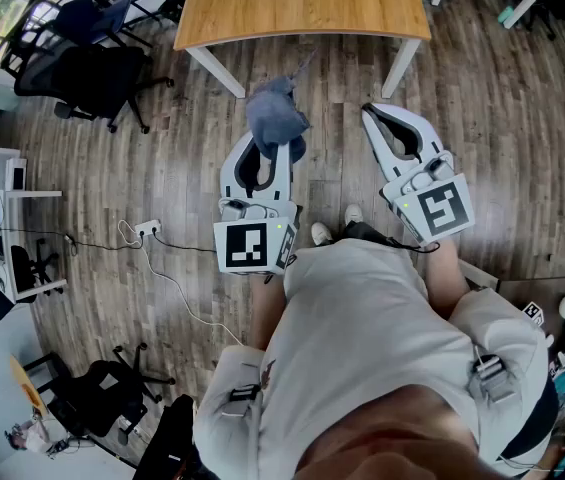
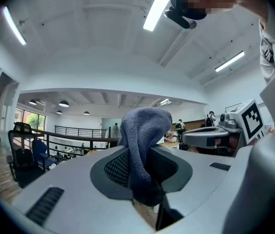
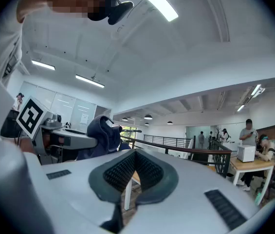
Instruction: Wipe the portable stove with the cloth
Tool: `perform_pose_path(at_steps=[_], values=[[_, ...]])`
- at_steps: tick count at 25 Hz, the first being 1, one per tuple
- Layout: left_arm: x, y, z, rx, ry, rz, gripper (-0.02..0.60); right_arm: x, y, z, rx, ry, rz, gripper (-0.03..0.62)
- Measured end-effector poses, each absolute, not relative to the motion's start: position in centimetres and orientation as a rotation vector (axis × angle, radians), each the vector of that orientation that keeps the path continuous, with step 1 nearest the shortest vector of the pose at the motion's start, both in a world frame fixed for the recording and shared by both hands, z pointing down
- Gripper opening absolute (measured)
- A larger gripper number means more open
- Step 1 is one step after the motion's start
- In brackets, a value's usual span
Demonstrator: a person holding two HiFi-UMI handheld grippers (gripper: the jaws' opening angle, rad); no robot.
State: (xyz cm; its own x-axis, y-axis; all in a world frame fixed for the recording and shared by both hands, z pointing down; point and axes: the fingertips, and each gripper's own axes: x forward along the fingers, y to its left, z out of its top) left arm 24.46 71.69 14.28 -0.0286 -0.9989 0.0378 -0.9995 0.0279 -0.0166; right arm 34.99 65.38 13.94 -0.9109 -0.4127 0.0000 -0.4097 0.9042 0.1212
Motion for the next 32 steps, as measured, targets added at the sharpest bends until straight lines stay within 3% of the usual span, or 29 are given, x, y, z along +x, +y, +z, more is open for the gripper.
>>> perform_pose_path(at_steps=[32], values=[[23.6, 63.5, 14.7, 2.104, -2.296, 0.099, 0.104, 33.2, 56.9, 14.5, 0.578, -3.069, -0.118, 0.019]])
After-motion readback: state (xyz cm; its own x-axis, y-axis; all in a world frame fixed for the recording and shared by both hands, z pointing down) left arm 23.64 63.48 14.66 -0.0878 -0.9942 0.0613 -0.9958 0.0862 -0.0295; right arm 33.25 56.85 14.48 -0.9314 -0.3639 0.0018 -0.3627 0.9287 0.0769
